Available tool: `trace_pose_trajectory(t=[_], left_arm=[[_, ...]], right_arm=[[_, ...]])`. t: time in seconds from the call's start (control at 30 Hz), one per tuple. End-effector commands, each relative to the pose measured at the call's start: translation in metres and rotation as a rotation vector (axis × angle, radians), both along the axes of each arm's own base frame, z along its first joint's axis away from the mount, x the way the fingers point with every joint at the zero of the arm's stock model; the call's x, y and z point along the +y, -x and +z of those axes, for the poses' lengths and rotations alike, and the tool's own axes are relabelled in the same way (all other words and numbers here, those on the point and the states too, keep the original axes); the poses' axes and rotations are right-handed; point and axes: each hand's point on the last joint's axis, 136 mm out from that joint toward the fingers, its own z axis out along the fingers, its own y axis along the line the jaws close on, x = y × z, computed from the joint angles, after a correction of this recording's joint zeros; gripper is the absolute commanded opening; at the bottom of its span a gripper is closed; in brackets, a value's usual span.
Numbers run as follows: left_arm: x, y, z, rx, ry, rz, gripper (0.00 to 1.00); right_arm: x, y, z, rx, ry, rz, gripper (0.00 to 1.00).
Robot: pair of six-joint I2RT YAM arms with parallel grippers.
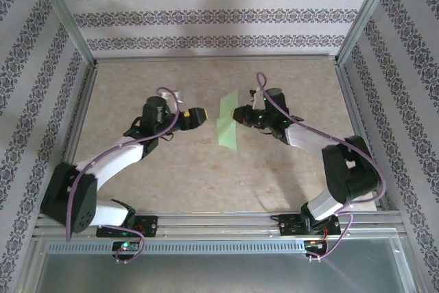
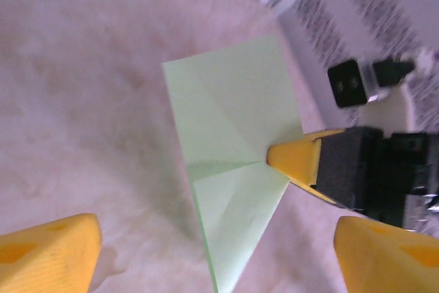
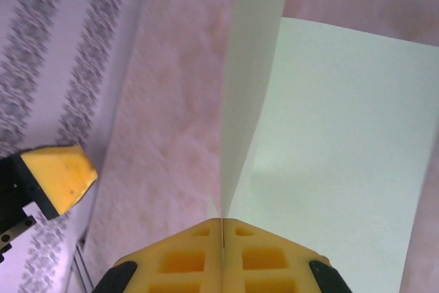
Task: Fold a paper plane with a square sheet of paper (fold left side to right side)
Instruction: Turn over the paper at the center of the table.
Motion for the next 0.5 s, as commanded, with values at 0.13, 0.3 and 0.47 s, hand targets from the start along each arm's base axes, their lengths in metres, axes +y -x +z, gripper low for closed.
trace_pose_trajectory(t=[0.13,0.3,0.47], left_arm=[[0.028,0.004,0.106,-0.125,0.287,0.057,1.00],[0.007,0.012,0.159,-0.175,0.444,-0.100,1.00],[-0.015,0.019,0.187,-0.232,0.512,-0.208,1.00]], right_arm=[[-0.019,0.004,0.143,-0.313,-0.161,0.026,0.00],[-0.017,0.021,0.210,-0.438,-0.239,0.072,0.00],[-0.004,0.034,0.241,-0.476,-0.292,0.132,0.00]])
